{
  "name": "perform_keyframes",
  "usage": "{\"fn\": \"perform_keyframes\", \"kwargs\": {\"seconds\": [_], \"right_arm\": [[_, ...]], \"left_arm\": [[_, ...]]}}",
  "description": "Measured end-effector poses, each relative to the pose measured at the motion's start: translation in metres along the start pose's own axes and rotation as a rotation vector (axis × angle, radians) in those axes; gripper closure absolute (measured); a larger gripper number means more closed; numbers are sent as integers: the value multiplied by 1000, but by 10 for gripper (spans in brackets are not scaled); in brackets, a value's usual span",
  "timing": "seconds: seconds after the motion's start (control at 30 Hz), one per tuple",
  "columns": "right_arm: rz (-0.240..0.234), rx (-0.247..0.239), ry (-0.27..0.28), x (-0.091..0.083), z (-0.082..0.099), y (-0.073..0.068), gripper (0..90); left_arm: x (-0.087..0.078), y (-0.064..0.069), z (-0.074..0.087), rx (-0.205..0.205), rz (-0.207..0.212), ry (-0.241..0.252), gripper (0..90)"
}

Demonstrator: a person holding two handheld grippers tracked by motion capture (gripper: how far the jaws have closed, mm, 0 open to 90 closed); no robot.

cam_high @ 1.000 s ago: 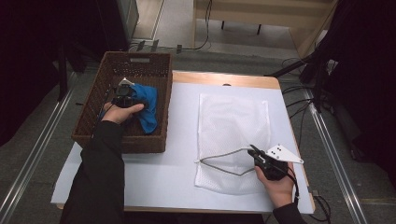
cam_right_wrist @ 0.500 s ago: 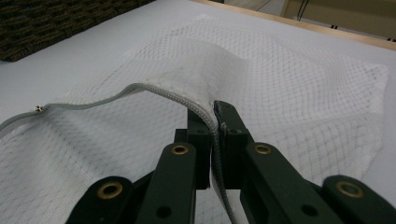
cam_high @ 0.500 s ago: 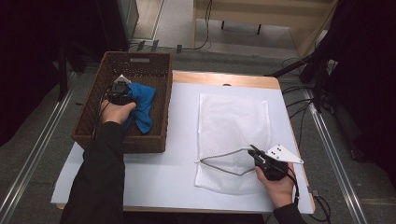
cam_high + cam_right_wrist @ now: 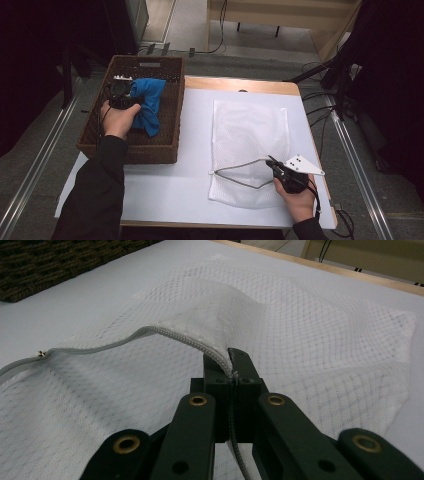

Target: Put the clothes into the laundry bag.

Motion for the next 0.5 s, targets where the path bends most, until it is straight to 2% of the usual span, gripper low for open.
{"fn": "perform_keyframes", "kwargs": {"seconds": [0.23,0.3,0.37,0.5], "right_arm": [[-2,-9,-3,1,1,0,899],[0,-10,-6,2,1,0,899],[-1,-10,-6,2,1,0,899],[0,-16,-6,3,2,-1,899]], "left_arm": [[-27,2,-10,6,33,100,790],[-35,1,-13,-10,38,132,790],[-42,2,-16,-16,60,165,789],[-56,5,-22,16,71,241,789]]}}
Point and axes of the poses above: each handheld gripper's, and its own axes: x roughly forward along the jaws, z roughly out of its underside, y roughly to its right, the point moved 9 cm from there along x, roughly forward along the jaws, and after that the axes turned 1 degree about x, right-handed, at the moved point
